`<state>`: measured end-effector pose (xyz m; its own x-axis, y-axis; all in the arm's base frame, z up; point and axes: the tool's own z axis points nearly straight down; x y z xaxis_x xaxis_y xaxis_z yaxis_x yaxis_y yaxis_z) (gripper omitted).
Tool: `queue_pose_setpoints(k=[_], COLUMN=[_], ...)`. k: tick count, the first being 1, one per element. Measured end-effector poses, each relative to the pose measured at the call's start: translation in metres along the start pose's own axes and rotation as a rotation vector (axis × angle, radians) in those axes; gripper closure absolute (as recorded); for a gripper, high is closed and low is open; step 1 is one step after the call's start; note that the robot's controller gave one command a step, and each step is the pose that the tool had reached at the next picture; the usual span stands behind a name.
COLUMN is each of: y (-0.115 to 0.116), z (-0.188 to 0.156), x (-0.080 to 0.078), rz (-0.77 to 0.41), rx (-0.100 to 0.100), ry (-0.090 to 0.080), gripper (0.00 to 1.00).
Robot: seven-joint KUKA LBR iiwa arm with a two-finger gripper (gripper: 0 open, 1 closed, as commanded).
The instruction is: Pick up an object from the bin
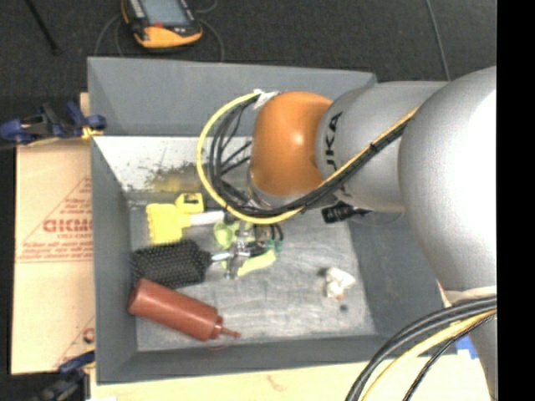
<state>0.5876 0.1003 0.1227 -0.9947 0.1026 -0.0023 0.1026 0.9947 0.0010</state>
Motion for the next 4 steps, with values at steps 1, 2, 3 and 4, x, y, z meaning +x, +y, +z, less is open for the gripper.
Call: queue_pose_setpoints(k=[1, 2, 3, 4], y=[0.045, 0.063, 0.063, 0.062], z=[0.046, 0.050, 0.050, 0.047], x=[0.014, 0.002, 0.002, 0.003], rz=[-0.087, -0.093, -0.093, -0.092], rx=[0.001, 0.007, 0.007, 0.007], ry=[-0.002, 0.003, 0.003, 0.004], gripper=[0.00, 1.00, 1.00, 1.00])
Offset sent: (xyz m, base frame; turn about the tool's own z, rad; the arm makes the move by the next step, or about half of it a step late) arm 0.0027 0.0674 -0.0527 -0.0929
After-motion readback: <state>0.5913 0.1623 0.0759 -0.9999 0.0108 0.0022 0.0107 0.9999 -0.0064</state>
